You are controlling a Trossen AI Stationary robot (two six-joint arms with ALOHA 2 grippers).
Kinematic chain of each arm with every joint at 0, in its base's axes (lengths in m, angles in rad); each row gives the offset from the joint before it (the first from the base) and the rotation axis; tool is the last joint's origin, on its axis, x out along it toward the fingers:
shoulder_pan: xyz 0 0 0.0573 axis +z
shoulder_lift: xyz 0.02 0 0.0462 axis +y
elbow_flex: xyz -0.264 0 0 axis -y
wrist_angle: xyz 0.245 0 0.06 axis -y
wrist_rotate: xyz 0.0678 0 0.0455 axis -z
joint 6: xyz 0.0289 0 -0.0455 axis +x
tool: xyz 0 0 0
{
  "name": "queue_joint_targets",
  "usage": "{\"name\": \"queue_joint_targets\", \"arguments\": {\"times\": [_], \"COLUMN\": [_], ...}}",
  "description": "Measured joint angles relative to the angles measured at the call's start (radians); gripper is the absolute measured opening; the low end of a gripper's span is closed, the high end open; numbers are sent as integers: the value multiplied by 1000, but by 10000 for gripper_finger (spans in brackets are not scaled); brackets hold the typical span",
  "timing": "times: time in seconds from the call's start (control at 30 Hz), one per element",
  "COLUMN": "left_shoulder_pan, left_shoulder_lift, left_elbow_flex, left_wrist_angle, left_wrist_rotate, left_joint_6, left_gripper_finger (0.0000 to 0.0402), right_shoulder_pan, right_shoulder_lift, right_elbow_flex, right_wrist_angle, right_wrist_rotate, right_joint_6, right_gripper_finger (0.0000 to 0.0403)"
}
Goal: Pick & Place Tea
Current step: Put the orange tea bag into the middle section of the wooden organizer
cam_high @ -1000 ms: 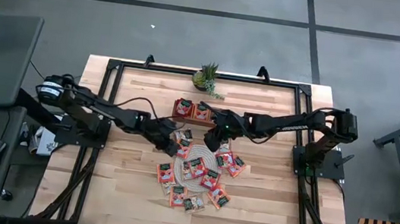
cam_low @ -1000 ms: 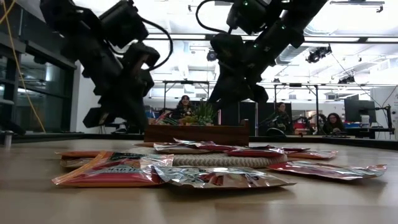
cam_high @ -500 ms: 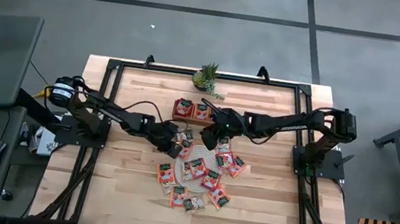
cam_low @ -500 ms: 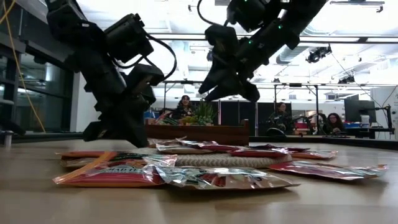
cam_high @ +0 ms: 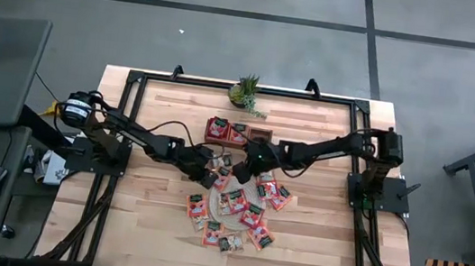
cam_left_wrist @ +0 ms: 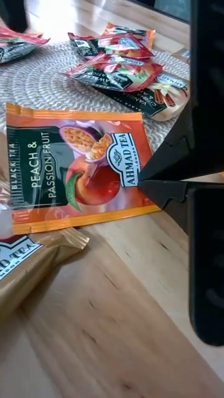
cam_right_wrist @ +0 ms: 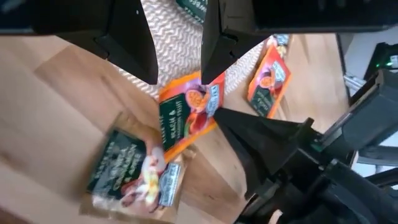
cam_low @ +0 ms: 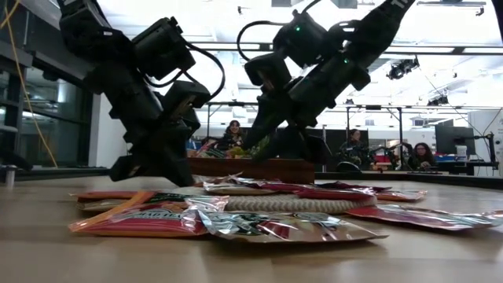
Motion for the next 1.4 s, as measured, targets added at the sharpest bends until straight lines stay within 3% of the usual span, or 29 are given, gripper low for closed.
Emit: {"name": "queue_joint_targets", "arguments": {"times": [0.3, 0.43, 0.83, 1.03, 1.4], "left_shoulder_pan": [0, 0, 1, 1, 1], "left_shoulder_lift": [1, 1, 1, 1, 1], "left_elbow_flex": [-1, -1, -1, -1, -1], "left_wrist_angle": [5, 8, 12, 13, 14], "left_wrist_rotate": [-2, -3, -4, -4, -4], "left_joint_6": [15, 23, 27, 36, 42], "left_gripper_finger": [0, 0, 0, 0, 0], "right_shoulder_pan": [9, 9, 2, -22, -15], "right_shoulder_lift": [6, 43, 88, 88, 88], "right_elbow_flex": [0, 0, 0, 0, 0], "right_wrist_angle": [2, 56, 105, 103, 114], "right_wrist_rotate": [21, -32, 26, 30, 1], "right_joint_6": [32, 32, 65, 79, 81], "right_gripper_finger": [119, 127, 237, 234, 192]}}
